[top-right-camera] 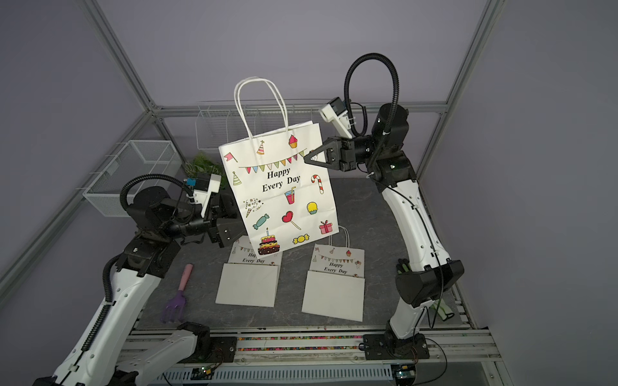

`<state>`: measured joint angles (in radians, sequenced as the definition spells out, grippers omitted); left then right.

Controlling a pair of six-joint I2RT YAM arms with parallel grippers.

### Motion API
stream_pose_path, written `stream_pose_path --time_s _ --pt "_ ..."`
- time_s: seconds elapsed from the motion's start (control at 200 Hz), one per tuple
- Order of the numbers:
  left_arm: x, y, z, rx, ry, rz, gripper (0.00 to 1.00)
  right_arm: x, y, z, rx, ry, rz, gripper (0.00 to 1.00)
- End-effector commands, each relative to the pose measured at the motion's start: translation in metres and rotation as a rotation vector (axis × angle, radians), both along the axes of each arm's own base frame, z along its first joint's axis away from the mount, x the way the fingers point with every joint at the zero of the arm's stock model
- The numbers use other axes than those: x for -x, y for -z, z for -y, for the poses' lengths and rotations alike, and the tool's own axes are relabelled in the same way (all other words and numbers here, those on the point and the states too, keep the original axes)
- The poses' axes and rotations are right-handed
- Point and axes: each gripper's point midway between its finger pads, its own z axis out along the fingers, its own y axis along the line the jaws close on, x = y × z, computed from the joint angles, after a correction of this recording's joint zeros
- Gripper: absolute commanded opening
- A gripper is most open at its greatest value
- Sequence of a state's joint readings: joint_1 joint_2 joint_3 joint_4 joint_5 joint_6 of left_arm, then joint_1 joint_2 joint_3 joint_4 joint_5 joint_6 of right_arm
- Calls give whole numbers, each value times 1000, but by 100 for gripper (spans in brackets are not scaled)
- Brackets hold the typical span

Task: Put away the paper bag
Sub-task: Press the paper bag.

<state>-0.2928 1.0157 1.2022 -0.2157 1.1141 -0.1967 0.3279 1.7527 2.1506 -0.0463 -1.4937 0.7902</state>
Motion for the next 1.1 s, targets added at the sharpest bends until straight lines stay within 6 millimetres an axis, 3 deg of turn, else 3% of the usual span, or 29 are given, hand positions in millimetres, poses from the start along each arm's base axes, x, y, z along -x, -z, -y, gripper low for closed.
stream_pose_path --time_s 0.0,0.165,0.32,0.475,0.62,0.745,1.094 --pt "-2 14 7 -21 44 -44 97 6 -9 3 -11 0 35 7" --pt "-6 13 2 -43 -34 -39 99 0 -9 4 -12 22 25 7" --pt "-32 6 -41 -162 -452 -26 98 -22 -10 14 -20 114 0 7" --pt "-9 -9 -58 -142 -520 -21 100 -48 -11 28 -37 244 -26 7" --pt "12 -16 -46 -73 -401 -77 96 -62 1 33 -20 362 -22 7" --pt "18 -20 -32 -8 -284 -129 94 -65 7 35 1 415 -20 7" --pt "-9 10 -5 29 -136 -297 97 -53 3 41 2 480 27 7"
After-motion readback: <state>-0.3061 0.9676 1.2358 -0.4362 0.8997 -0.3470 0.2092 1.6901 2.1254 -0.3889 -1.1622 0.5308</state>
